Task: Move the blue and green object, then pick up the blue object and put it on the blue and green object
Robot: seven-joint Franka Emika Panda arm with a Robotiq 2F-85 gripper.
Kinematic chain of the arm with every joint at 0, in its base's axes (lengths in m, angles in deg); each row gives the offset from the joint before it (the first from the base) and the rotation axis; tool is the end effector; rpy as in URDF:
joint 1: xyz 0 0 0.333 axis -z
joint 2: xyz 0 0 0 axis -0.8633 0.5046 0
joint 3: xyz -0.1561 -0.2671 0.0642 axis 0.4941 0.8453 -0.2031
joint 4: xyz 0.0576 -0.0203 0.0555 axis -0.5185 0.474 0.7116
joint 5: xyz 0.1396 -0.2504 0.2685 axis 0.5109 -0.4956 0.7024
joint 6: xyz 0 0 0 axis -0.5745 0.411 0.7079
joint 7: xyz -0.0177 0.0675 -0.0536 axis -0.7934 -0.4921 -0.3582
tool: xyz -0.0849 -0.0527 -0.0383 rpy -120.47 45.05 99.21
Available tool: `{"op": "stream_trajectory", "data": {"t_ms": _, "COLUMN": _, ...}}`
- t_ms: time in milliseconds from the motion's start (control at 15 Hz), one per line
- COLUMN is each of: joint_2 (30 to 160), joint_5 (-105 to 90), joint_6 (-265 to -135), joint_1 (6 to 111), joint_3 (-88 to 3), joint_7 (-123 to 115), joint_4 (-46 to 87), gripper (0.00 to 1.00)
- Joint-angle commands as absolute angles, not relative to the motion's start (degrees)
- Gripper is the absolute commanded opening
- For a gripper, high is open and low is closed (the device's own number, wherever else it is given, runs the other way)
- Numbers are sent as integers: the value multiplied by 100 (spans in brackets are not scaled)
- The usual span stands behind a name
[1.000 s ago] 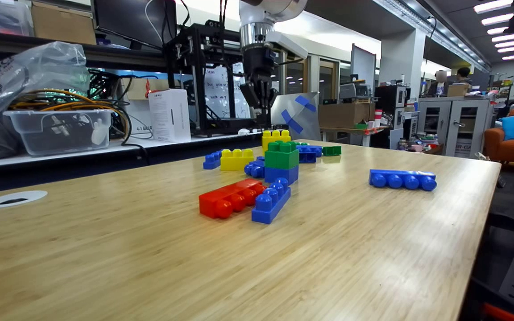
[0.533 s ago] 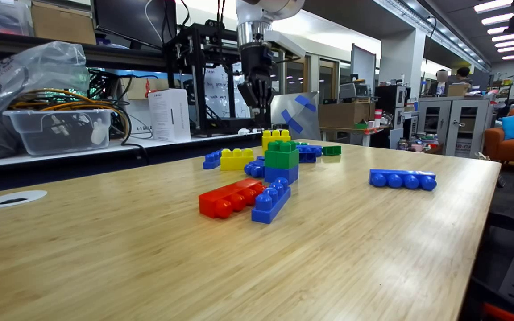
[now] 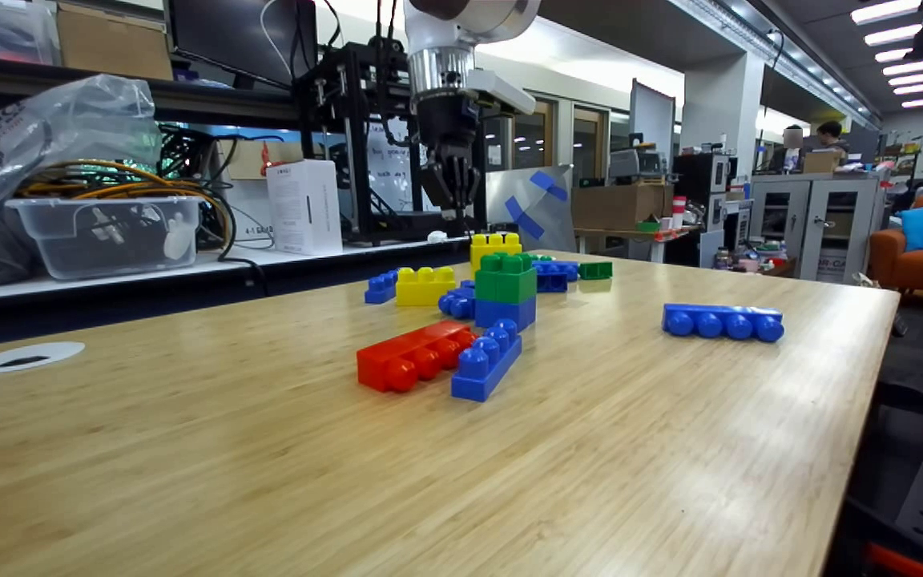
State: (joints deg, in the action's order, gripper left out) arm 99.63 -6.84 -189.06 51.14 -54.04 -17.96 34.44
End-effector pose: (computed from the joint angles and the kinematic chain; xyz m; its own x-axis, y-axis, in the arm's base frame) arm 0.6032 0.1663 0.3156 0.8955 0.4399 -0.0677 0.4388 -0.8980 -0.0306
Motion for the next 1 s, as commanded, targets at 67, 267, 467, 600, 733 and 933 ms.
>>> {"op": "stream_trajectory", "data": {"t_ms": 67, "joint_2": 10013, "joint_5": -1068, "joint_6": -19565, "joint_1": 5109, "joint_3": -5441, "joint_7": -2140, "joint_4": 3824, "gripper": 0}}
{"op": "stream_trajectory", "data": {"t_ms": 267, "joint_2": 10059, "joint_5": -1175, "joint_6": -19944, "joint_1": 5157, "joint_3": -5455, "joint_7": -2342, "joint_4": 4014, "gripper": 0}}
{"op": "stream_trajectory", "data": {"t_ms": 467, "joint_2": 10101, "joint_5": -1218, "joint_6": -20236, "joint_1": 5196, "joint_3": -5477, "joint_7": -2546, "joint_4": 4140, "gripper": 0}}
{"op": "stream_trajectory", "data": {"t_ms": 600, "joint_2": 10095, "joint_5": -1207, "joint_6": -20412, "joint_1": 5225, "joint_3": -5490, "joint_7": -2684, "joint_4": 4242, "gripper": 0}}
{"op": "stream_trajectory", "data": {"t_ms": 733, "joint_2": 10084, "joint_5": -1185, "joint_6": -20546, "joint_1": 5255, "joint_3": -5495, "joint_7": -2780, "joint_4": 4345, "gripper": 0}}
{"op": "stream_trajectory", "data": {"t_ms": 933, "joint_2": 10050, "joint_5": -1150, "joint_6": -20715, "joint_1": 5313, "joint_3": -5500, "joint_7": -2862, "joint_4": 4518, "gripper": 0}}
